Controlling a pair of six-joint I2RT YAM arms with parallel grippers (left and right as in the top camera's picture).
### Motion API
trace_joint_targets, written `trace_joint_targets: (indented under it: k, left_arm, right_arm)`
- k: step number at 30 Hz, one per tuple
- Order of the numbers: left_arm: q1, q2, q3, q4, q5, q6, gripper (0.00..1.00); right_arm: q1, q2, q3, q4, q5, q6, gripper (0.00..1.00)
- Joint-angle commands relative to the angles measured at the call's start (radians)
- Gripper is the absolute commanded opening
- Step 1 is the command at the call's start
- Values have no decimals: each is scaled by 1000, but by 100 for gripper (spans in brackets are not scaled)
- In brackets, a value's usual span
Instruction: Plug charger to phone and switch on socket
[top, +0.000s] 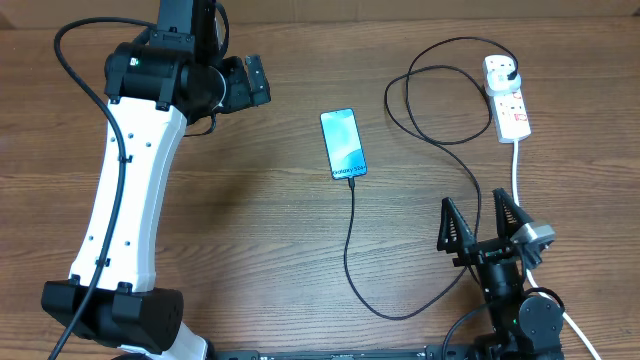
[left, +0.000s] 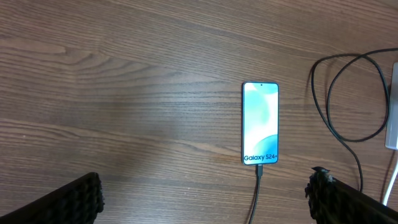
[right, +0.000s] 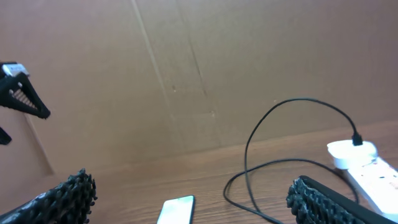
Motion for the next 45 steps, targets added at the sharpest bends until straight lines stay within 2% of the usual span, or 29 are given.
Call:
trace_joint_targets:
  k: [1,10,17,23,29,45]
  left_arm:
    - [-7,-1,6,2,3,-7,100]
    - [-7,-1,6,2,4,-7,100]
    - [-7,-1,6,2,3,-7,100]
    - [-7,-1,6,2,3,-7,100]
    - [-7,-1,6,2,3,-7,100]
    - [-7,-1,6,2,3,-7,100]
  right_arm:
    - [2,-12,-11,-15,3,-69,100]
    - [-45,-12,-11,-199,7,-82,100]
    - [-64,-12,-10,-192,51,-89,100]
    - [-64,-12,-10,-195,47,-272,100]
    - [-77,-12,-11,-198,30,-329,100]
    - [-115,-12,-11,-198,35,-297,100]
